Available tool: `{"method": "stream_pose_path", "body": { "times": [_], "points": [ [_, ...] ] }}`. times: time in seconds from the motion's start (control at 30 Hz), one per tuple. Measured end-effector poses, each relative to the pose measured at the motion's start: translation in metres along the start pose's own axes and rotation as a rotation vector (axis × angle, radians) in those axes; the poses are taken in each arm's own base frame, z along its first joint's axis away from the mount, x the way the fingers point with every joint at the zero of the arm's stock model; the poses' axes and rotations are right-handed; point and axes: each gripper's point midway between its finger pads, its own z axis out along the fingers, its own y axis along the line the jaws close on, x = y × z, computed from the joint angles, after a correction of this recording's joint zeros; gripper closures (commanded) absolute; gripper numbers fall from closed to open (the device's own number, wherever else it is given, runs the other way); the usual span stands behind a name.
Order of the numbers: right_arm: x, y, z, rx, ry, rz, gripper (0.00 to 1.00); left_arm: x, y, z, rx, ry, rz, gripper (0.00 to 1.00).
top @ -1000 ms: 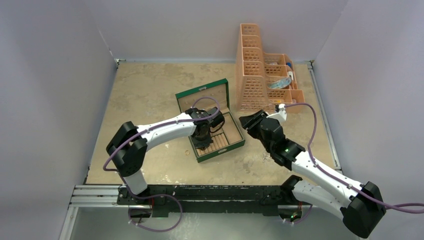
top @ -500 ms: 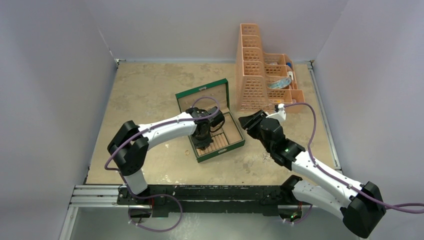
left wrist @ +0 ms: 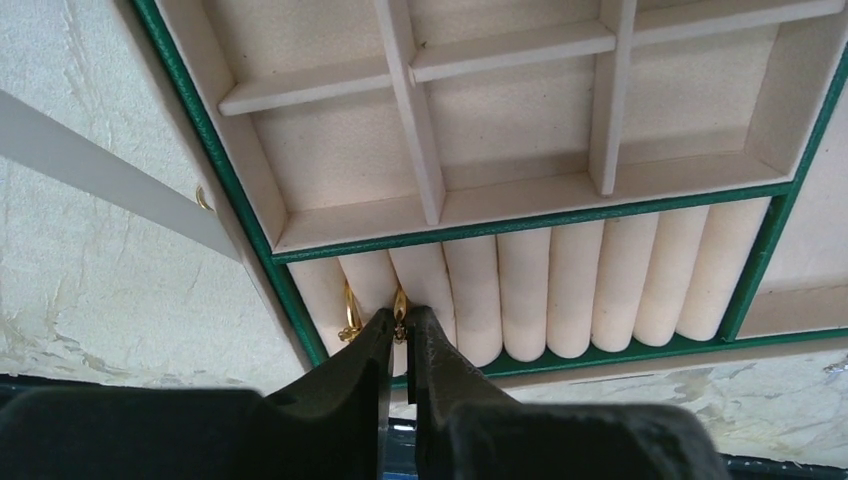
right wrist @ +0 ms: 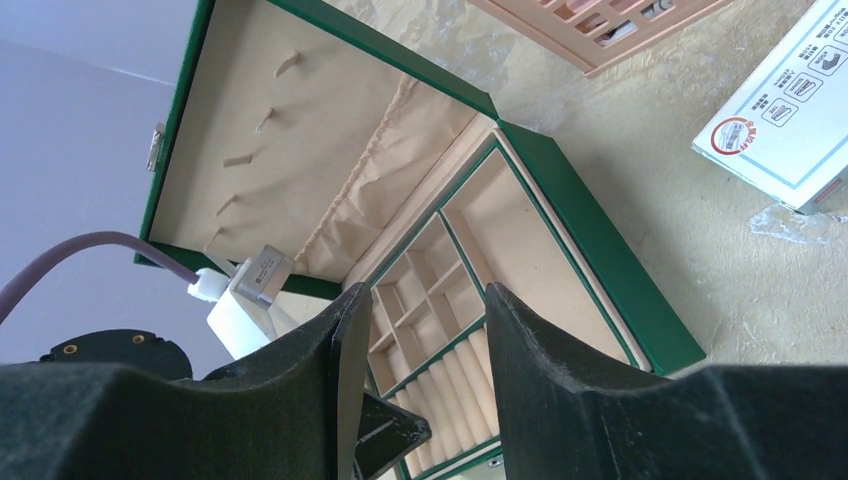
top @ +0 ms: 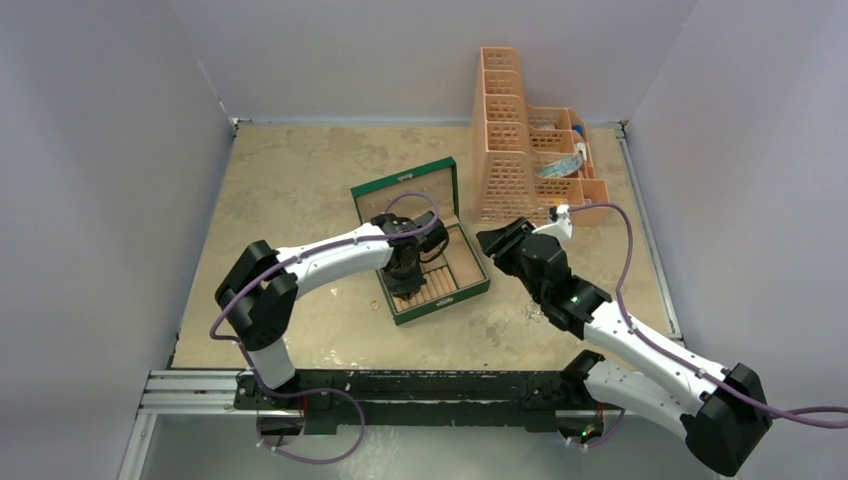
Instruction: Organize the mixed jewelry
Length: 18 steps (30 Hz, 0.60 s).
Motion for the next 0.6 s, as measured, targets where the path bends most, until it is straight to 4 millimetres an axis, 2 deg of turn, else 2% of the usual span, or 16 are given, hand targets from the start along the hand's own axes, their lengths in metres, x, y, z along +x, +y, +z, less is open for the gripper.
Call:
{"method": "stream_pose_path", "body": {
  "times": [0.17,0.6],
  "points": [
    [-0.002,0.003,-0.001,-0.006,-0.002,0.002,0.51,-0.002,-0.002,-0.002,0.017,-0.001,0.019,0.76],
    [0.005,0.010,-0.002,-0.046,0.038,-0.032,0.55,-0.021,-0.014,-0.037,0.153,-0.080,0.005,0.78]
  ]
}}
